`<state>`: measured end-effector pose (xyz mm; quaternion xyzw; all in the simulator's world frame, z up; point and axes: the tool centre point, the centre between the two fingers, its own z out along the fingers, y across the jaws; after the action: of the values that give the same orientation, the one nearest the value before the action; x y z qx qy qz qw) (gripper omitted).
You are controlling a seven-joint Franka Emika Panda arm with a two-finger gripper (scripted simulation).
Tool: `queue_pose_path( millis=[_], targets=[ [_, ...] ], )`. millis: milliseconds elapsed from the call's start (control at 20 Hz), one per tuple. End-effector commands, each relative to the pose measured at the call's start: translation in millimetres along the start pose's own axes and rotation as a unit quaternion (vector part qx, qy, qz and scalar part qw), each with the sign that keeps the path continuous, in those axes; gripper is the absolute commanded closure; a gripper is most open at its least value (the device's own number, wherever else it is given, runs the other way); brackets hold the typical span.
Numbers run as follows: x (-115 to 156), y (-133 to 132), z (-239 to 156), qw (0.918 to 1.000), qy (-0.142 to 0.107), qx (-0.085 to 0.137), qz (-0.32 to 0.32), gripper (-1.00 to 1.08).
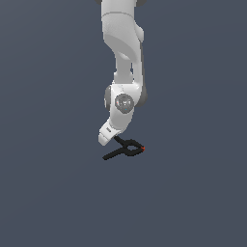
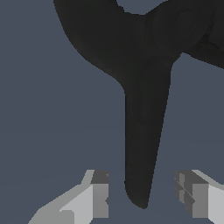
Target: Pick up the object and move it to a goal position.
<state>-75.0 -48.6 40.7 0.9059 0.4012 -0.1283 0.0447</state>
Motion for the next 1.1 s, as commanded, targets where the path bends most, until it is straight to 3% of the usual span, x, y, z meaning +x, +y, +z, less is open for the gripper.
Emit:
queue_pose_path(
  millis=[0,250,300,1050],
  targets=[
    [-0.5,-0.6,10.1,1.0,-0.001,0.0,-0.001,-0.2],
    [-0.8,-1.1,19.1,1.0,-0.001,0.001,-0.002,-0.2],
    [-0.8,-1.1,19.1,1.0,-0.001,0.001,-0.002,1.08],
    [4.8,-9.3,15.4,1.0,0.0,0.0,-0.002,1.08]
  ],
)
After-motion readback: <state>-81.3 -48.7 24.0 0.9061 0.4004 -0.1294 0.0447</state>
